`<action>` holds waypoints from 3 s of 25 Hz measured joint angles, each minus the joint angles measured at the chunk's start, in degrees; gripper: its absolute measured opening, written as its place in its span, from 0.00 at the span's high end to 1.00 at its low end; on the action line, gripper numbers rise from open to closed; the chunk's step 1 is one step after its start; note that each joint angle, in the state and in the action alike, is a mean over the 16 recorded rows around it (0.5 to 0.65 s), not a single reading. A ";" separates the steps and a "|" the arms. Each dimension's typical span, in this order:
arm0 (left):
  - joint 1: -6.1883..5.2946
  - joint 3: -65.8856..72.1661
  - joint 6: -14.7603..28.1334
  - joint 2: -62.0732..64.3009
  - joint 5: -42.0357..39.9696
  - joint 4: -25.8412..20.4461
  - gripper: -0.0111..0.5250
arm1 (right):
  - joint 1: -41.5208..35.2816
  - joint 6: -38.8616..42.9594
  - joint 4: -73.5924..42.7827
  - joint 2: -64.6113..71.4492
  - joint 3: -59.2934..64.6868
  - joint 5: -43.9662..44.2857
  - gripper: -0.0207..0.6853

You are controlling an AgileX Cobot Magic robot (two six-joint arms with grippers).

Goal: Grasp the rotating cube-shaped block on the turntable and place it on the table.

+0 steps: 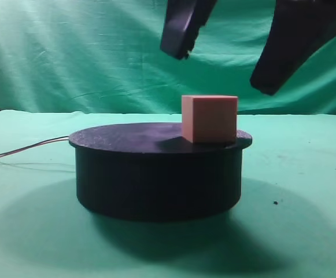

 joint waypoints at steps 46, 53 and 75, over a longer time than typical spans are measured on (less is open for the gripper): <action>0.00 0.00 0.00 0.00 0.00 0.00 0.98 | -9.57 21.43 -17.48 -23.44 1.88 17.83 0.82; 0.00 0.00 0.00 0.00 0.00 0.00 0.98 | -9.57 25.29 -18.07 -36.15 5.79 21.91 0.97; 0.00 0.00 0.00 0.00 0.00 0.00 0.98 | -15.37 7.88 -16.81 -51.32 13.65 8.36 0.97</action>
